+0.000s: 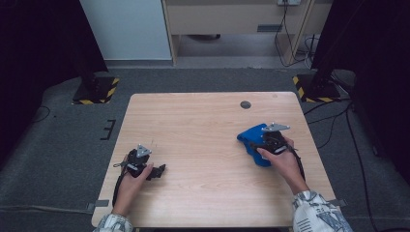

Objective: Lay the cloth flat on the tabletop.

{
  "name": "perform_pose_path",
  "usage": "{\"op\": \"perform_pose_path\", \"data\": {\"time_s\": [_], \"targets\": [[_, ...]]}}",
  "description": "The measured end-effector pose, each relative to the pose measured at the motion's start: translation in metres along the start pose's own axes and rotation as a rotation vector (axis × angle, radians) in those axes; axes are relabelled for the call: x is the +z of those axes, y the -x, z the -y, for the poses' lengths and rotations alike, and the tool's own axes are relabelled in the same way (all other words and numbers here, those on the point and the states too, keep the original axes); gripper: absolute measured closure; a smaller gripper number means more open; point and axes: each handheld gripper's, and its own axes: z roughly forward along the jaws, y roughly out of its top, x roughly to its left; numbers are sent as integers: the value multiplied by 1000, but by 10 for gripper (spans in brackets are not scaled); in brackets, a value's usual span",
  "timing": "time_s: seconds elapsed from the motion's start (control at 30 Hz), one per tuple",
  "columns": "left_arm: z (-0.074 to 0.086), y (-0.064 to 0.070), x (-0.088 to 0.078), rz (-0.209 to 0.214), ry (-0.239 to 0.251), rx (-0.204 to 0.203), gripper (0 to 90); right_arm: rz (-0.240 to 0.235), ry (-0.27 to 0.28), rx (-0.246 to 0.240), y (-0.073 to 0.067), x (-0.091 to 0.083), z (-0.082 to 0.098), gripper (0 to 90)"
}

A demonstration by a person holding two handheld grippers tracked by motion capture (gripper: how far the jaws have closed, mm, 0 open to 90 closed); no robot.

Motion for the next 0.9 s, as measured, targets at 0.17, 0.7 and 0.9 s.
{"op": "perform_pose_path", "data": {"time_s": [0.17,0.7,0.9], "targets": [[0,0,0,1,0,0,0,8,-49,-30,-3,12,4,416],[0,0,0,1,0,1,0,-58,42,-24,-6,-5,-3,814],[0,0,0,1,0,1,0,-89,93,-25,-15,-19,-12,816]]}}
